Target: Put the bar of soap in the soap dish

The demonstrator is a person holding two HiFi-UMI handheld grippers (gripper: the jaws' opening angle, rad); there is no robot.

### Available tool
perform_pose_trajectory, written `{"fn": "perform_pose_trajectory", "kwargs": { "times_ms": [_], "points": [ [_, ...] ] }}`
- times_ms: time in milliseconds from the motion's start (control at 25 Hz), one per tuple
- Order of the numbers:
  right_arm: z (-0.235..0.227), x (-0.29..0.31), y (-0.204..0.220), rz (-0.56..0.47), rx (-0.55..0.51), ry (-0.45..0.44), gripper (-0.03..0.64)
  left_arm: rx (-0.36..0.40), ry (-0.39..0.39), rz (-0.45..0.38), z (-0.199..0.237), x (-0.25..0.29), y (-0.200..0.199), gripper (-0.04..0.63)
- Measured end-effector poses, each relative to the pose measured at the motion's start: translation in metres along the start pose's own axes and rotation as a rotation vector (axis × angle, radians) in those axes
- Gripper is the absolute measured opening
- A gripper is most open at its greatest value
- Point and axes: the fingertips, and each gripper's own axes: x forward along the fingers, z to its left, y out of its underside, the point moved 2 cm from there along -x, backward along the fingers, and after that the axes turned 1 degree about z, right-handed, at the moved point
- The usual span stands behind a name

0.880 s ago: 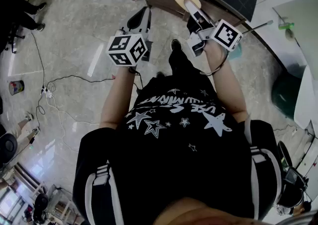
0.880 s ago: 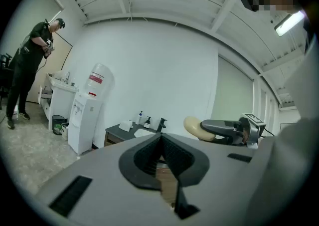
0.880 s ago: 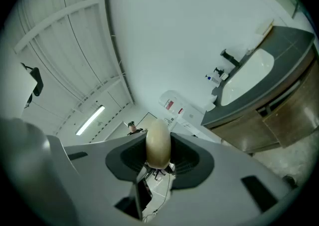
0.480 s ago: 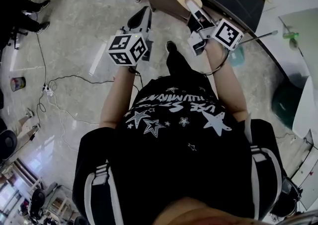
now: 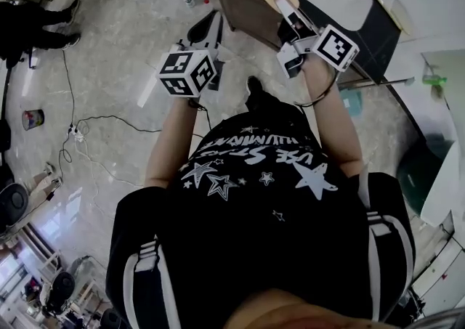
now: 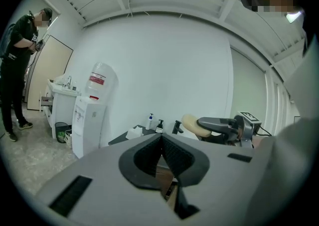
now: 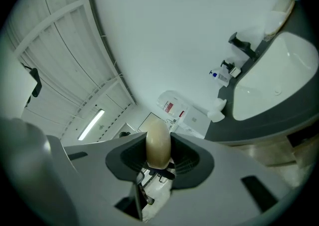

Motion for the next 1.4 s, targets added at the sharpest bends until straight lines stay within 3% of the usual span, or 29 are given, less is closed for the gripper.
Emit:
{"fn": "perform_pose_trajectory", "kwargs": {
  "times_ms": [480, 720, 1080, 1280, 1400],
  "points": [
    [-0.072, 0.047, -0.061, 0.038, 0.048, -0.012, 0.126, -0.017, -0.023, 0.025, 0.01, 0.106, -0.01, 0.012],
    [-0.102, 0.064, -0.076, 0.062, 0.074, -0.023, 0.126, -0.008, -0.045, 0.039, 0.018, 0.145, -0.013, 0.012],
    [-0.138, 0.085, -0.088, 0.065, 0.131, 0.033, 0.126, 0.006, -0.048, 0.061, 0.035, 0.182, -0.021, 0.012],
    [-0.147, 0.1, -0.096, 0.046, 0.109, 0.008, 0.126, 0.008, -0.02, 0.081, 0.048, 0.205, -0.02, 0.012],
    [-0.162, 0.107, -0.1, 0.023, 0.128, 0.058, 0.126, 0.007, 0.006, 0.088, 0.06, 0.222, -0.021, 0.012]
  ]
}}
